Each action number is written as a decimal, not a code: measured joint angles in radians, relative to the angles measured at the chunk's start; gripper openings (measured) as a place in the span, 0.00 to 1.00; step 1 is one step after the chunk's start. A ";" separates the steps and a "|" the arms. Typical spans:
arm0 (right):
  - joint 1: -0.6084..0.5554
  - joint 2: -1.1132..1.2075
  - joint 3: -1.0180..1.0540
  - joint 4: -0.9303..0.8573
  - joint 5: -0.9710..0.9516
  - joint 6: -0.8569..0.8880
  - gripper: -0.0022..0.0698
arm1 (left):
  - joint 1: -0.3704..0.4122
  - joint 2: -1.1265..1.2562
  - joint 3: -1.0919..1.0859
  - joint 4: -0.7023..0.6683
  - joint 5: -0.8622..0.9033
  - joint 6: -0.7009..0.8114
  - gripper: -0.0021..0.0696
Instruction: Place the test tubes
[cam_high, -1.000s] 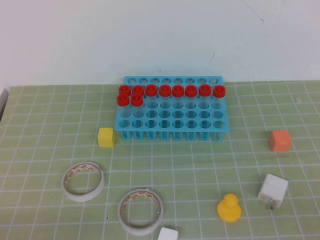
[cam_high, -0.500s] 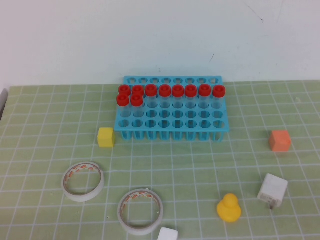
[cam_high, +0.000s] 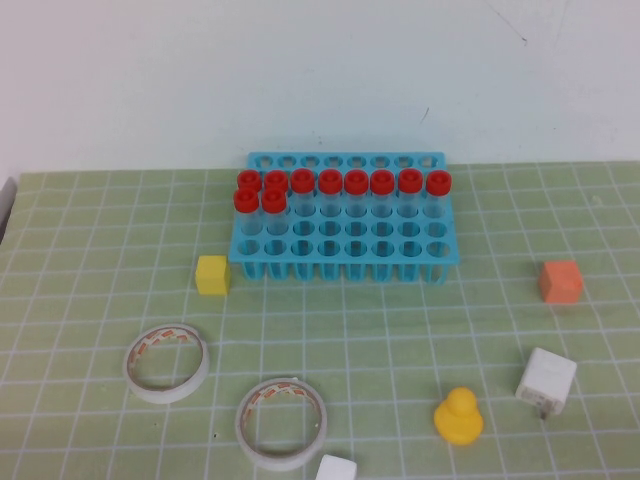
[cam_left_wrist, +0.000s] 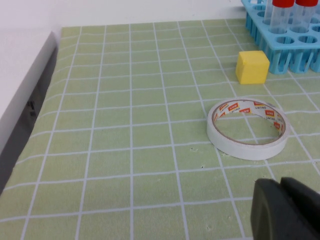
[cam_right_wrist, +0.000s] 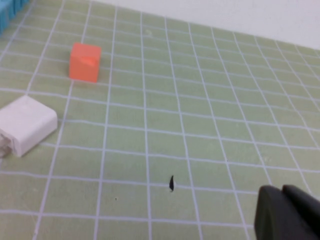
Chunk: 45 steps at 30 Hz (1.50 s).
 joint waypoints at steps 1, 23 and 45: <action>-0.004 0.000 0.007 0.000 -0.005 0.000 0.03 | 0.000 0.000 0.000 0.000 0.000 -0.003 0.03; -0.072 0.000 0.105 -0.045 -0.099 0.120 0.03 | 0.000 0.000 0.000 0.000 0.000 -0.003 0.03; -0.005 0.000 0.114 -0.035 -0.137 0.190 0.03 | 0.000 0.000 0.000 0.000 0.000 -0.003 0.03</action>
